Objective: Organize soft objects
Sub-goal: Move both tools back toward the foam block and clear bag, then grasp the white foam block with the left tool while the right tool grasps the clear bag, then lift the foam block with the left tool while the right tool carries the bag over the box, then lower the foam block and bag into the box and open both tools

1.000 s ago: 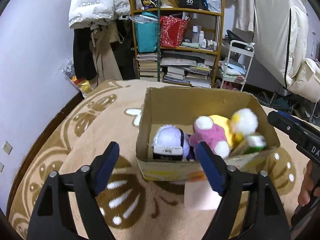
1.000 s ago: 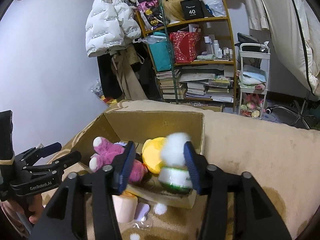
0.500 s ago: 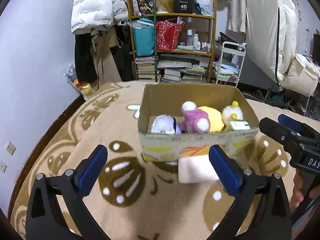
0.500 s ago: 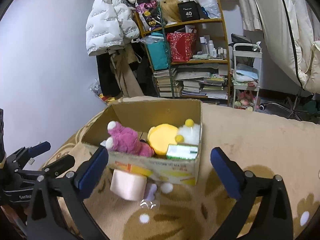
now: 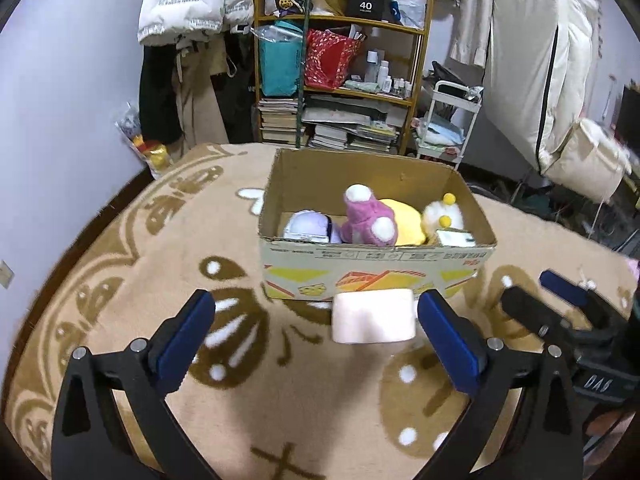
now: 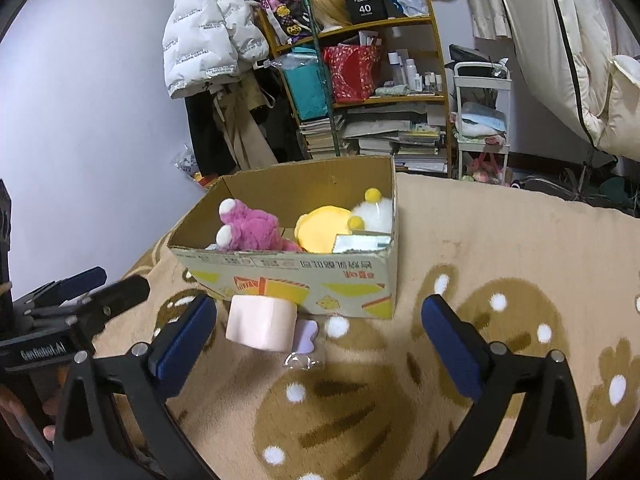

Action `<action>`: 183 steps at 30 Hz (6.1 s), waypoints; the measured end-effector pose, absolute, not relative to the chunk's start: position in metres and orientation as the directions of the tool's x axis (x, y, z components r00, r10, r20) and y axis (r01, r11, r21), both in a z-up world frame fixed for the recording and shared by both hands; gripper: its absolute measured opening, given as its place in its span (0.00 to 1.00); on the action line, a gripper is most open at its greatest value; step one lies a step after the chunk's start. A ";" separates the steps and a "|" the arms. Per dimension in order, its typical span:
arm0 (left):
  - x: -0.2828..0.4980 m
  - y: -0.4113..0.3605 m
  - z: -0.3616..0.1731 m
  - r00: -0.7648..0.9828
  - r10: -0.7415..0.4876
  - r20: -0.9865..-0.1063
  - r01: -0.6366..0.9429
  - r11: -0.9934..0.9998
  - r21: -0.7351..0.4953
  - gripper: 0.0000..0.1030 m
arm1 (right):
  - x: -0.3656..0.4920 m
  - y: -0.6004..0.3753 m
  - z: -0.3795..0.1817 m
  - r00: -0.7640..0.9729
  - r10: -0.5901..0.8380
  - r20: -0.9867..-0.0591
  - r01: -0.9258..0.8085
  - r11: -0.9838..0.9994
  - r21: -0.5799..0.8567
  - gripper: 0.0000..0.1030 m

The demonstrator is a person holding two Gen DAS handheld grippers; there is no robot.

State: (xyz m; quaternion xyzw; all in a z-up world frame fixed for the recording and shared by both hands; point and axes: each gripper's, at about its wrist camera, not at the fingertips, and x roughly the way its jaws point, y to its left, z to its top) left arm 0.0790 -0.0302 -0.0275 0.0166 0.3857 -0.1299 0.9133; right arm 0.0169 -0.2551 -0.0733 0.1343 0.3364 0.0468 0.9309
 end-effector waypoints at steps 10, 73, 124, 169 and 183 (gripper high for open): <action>0.099 -0.046 -0.035 0.632 -0.263 -0.729 0.280 0.955 -0.101 0.98 | 0.030 -0.248 -0.091 0.728 0.172 -0.664 -0.004 0.969 0.246 1.00; 0.163 -0.092 -0.139 0.269 -0.201 -0.942 0.321 0.941 -0.109 0.57 | 0.091 -0.227 -0.182 0.482 0.251 -0.839 -0.030 0.962 0.271 1.00; 0.072 -0.056 -0.077 0.459 -0.186 -0.868 0.313 0.949 -0.038 0.45 | 0.060 -0.206 -0.151 0.561 0.216 -0.799 -0.101 0.976 0.192 0.39; 0.136 -0.057 -0.027 0.787 -0.177 -0.591 0.276 0.958 0.079 0.46 | 0.092 -0.246 -0.080 0.807 0.212 -0.551 -0.131 0.974 0.184 0.41; 0.153 -0.054 -0.039 0.765 -0.181 -0.618 0.264 0.963 0.045 0.60 | 0.103 -0.248 -0.097 0.786 0.243 -0.569 -0.121 0.962 0.244 0.45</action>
